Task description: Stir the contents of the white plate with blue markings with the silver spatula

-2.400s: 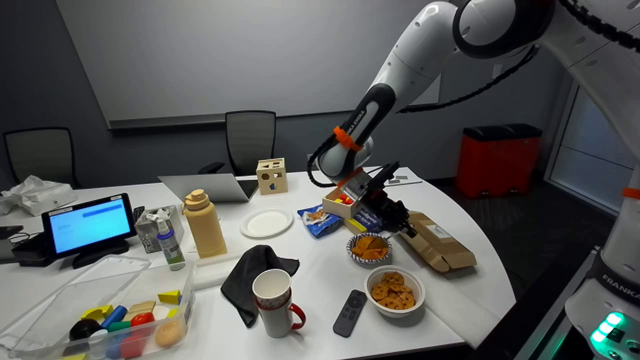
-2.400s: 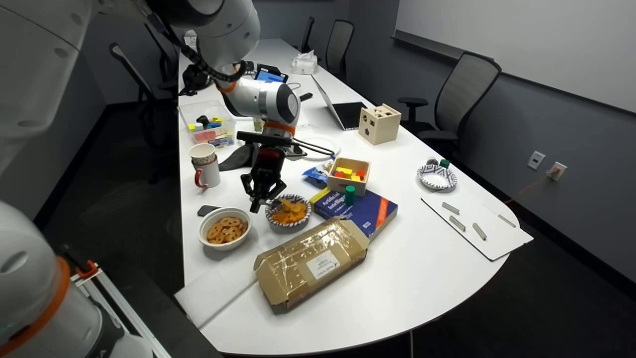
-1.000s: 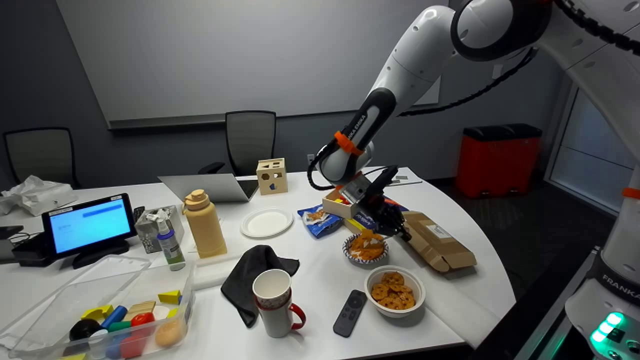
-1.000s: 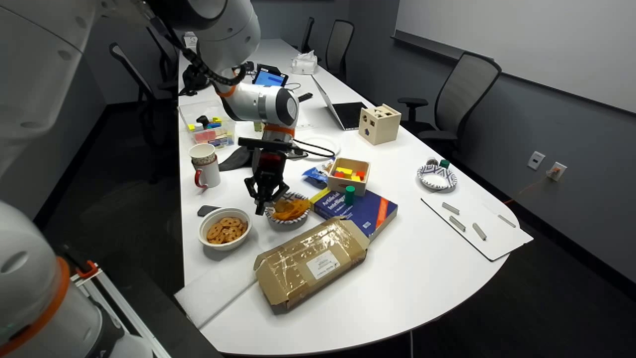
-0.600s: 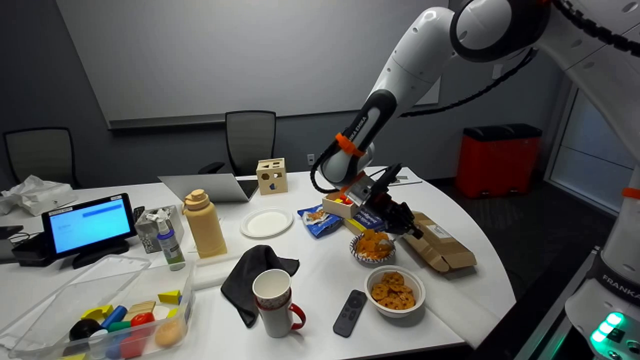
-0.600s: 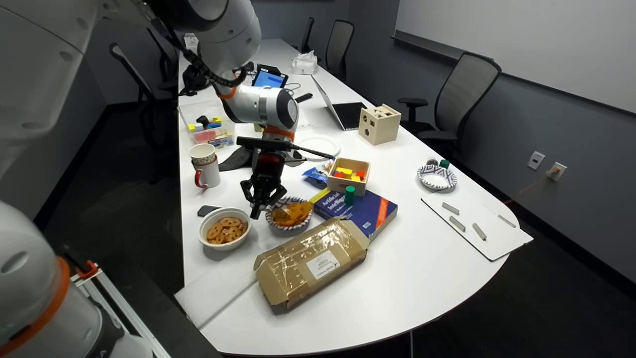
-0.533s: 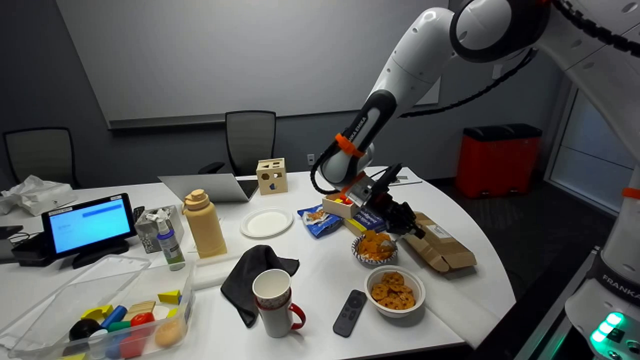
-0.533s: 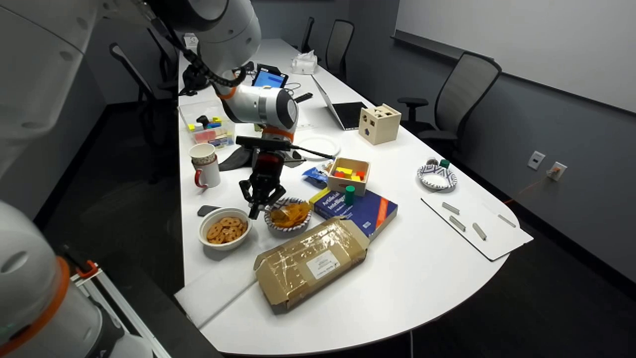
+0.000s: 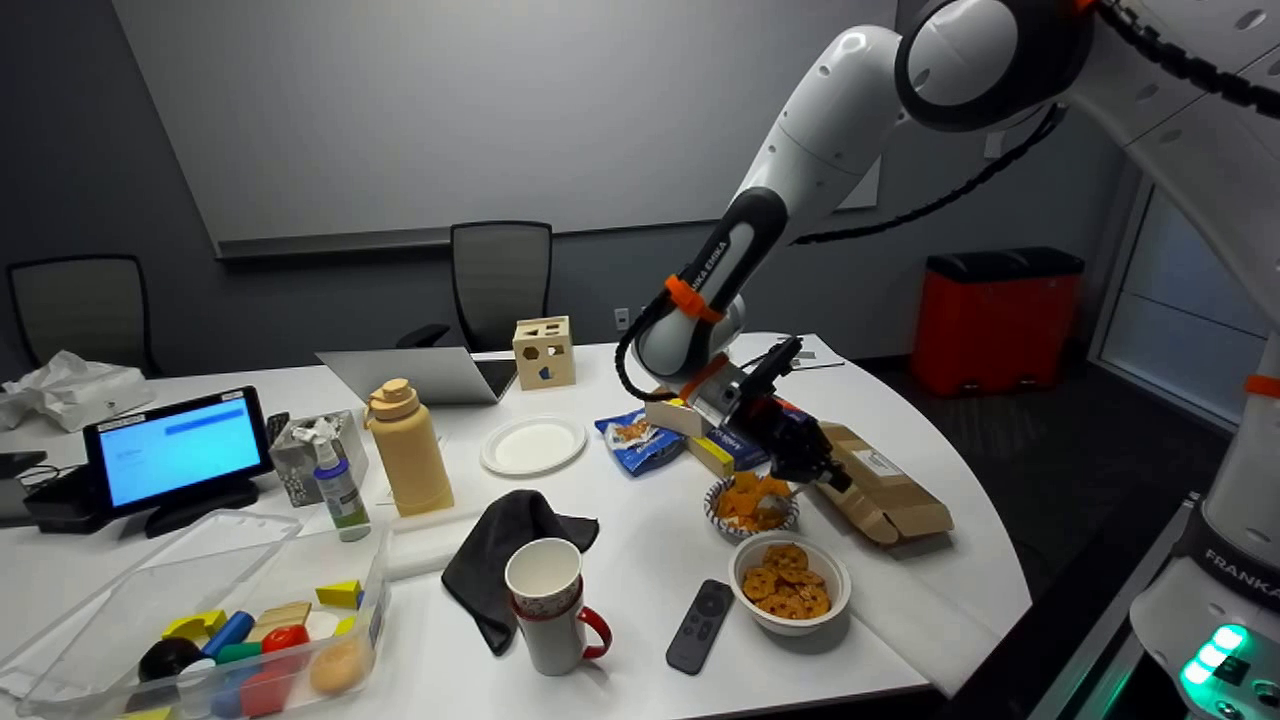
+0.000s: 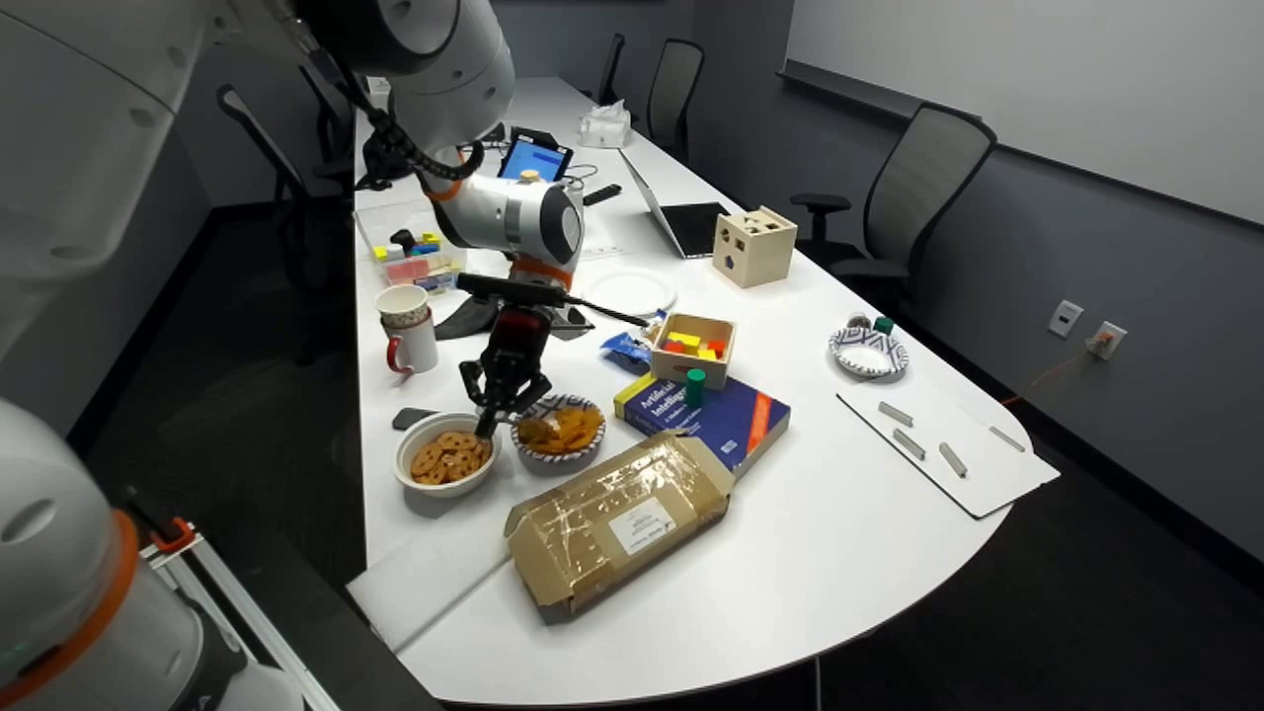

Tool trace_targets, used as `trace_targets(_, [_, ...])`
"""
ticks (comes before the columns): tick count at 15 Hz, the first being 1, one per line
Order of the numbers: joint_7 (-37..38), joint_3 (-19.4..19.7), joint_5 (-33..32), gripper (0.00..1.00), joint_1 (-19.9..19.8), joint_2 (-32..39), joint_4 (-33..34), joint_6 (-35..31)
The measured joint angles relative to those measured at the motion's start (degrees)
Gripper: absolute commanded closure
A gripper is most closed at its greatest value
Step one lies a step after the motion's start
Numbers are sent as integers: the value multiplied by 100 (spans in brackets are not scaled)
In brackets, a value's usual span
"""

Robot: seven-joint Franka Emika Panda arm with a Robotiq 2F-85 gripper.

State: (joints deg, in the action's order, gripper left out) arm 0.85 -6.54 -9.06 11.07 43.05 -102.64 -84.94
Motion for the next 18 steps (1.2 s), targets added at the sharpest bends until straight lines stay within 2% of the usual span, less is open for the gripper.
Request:
trace_targets(5, [93,-27,-28,99,20,-4,0,-659])
trace_targets(8, [240,35,-249,99,101,-15,1,-817])
trace_targets(13, [523,198,-797,99,351,-25,1,-470])
trace_targets(18, [477,185,-850,99,395,8,2,34])
